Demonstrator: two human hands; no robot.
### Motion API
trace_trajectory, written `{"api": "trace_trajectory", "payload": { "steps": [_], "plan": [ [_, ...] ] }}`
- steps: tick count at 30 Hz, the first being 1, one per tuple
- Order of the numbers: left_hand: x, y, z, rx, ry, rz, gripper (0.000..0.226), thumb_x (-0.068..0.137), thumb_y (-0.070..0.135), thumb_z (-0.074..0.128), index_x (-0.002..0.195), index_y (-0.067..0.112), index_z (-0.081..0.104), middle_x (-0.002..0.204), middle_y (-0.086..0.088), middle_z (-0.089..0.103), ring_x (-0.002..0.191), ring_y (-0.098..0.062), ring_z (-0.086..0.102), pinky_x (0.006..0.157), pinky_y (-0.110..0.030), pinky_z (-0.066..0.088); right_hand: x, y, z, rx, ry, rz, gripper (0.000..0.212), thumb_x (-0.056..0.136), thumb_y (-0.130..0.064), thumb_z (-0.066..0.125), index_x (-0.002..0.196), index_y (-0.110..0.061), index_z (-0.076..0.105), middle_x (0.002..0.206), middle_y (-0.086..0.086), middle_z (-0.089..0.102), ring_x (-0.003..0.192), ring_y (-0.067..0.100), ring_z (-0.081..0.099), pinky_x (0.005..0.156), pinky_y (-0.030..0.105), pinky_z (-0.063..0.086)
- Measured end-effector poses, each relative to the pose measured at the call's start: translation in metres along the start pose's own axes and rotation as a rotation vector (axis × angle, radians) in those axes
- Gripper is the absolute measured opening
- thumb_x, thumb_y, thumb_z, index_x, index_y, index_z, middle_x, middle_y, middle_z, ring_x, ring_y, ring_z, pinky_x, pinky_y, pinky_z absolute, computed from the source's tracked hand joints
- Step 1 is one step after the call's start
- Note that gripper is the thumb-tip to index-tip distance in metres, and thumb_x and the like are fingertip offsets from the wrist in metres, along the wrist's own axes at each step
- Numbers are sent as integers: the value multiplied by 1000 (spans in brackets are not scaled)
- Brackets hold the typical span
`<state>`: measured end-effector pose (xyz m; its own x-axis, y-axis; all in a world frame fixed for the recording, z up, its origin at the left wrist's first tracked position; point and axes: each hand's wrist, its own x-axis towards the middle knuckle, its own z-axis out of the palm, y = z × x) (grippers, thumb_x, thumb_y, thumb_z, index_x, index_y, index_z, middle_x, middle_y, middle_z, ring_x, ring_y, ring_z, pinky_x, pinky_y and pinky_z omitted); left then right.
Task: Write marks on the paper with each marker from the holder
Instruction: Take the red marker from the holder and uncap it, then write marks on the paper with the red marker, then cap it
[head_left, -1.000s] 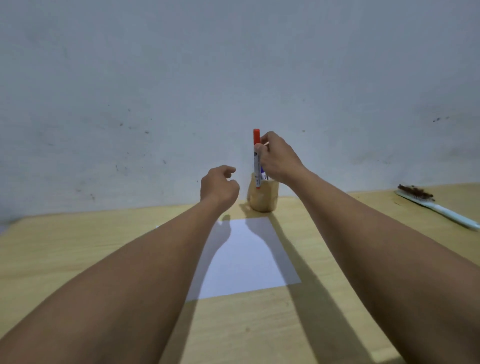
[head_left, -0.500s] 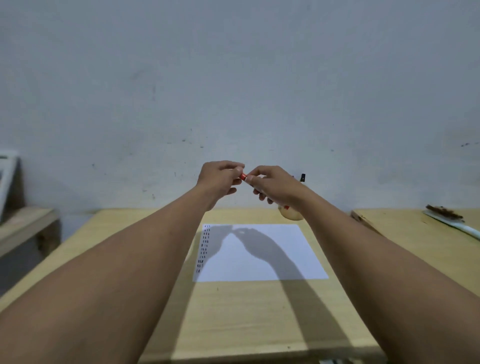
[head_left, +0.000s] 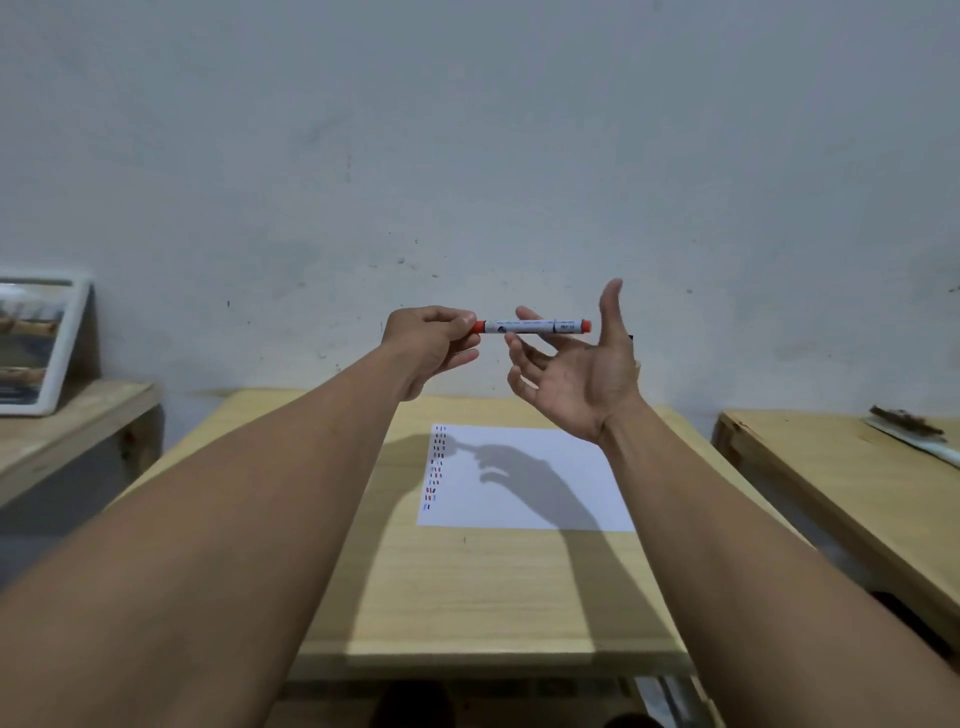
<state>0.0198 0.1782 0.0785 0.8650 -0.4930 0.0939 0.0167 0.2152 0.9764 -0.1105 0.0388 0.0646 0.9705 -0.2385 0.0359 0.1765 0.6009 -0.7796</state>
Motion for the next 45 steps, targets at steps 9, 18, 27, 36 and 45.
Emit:
{"api": "trace_trajectory", "payload": {
  "steps": [9,18,27,36,45],
  "plan": [
    [-9,0,-10,-38,-139,-28,20,85,0,73,105,-3,70,91,-14,74,83,-20,73,75,-34,62,18,23,16,-273,274,-205,13,91,-21,76,96,-9,73,71,1,70,63,9,64,62,22,55],
    [-1,-12,-29,186,-68,-12,24,92,19,70,99,-3,72,85,-12,67,73,-16,66,71,-35,63,26,40,17,-221,319,-270,9,90,-9,71,92,-1,72,67,8,65,56,12,59,58,20,55],
    [-2,-60,-73,795,120,56,25,81,13,79,103,12,69,93,-9,75,82,-24,70,79,-39,60,21,51,12,-453,327,-212,7,90,-17,72,86,-12,74,74,3,68,64,11,62,63,24,56],
    [-30,-97,-82,987,130,96,13,84,0,68,94,2,77,84,-9,76,76,-20,72,70,-25,56,19,69,10,-533,324,-185,8,90,-17,72,82,-16,72,84,7,67,67,13,61,61,26,56],
    [-32,-115,-83,1085,78,66,44,84,6,70,127,13,67,106,-6,73,98,-22,67,91,-32,51,23,74,5,-580,342,-170,8,90,-20,72,94,-13,73,87,4,71,71,13,63,61,26,56]
  ]
}}
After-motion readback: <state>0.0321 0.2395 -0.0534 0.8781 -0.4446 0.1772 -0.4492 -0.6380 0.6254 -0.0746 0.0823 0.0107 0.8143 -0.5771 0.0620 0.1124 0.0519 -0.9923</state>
